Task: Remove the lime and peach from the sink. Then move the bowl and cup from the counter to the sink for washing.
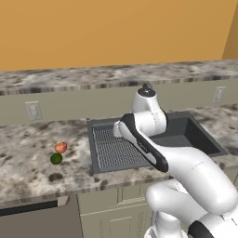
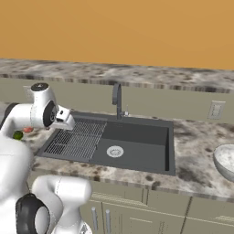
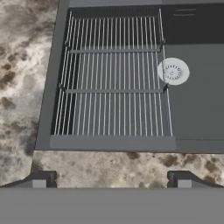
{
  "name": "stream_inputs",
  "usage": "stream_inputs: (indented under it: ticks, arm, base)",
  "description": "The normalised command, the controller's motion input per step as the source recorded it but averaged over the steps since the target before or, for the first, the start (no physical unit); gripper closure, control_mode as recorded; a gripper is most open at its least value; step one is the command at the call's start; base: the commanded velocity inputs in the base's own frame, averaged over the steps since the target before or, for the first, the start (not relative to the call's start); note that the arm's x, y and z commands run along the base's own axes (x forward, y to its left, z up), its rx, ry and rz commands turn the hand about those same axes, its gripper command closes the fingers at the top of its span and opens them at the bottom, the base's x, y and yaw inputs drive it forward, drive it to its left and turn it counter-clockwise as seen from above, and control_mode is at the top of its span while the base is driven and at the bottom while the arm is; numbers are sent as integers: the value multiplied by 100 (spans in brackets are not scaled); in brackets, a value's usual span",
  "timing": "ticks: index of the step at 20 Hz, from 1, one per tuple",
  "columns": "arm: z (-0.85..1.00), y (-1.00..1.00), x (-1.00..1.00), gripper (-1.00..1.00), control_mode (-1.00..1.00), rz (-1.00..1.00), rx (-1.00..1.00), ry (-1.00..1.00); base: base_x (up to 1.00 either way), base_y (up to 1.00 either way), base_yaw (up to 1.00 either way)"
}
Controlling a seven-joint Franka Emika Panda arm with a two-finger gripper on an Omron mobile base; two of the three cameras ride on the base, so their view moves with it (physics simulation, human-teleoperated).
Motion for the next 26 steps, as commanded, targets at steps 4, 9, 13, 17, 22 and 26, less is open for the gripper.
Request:
stream_inputs:
  ticks: [4, 9, 13, 17, 22, 26]
  arm:
    - [9, -47, -26, -100, -100, 0, 0, 0]
    - [11, -46, -22, -100, -100, 0, 0, 0]
    - [11, -46, -19, -100, -100, 0, 0, 1]
    - [11, -47, -18, -100, -100, 0, 0, 1]
    - [9, -49, -18, -100, -100, 0, 0, 0]
    - [4, -49, -10, -100, -100, 0, 0, 1]
  base:
    - [0, 0, 0]
    - [0, 0, 0]
    - [0, 0, 0]
    - [0, 0, 0]
    - [0, 0, 0]
    - [0, 0, 0]
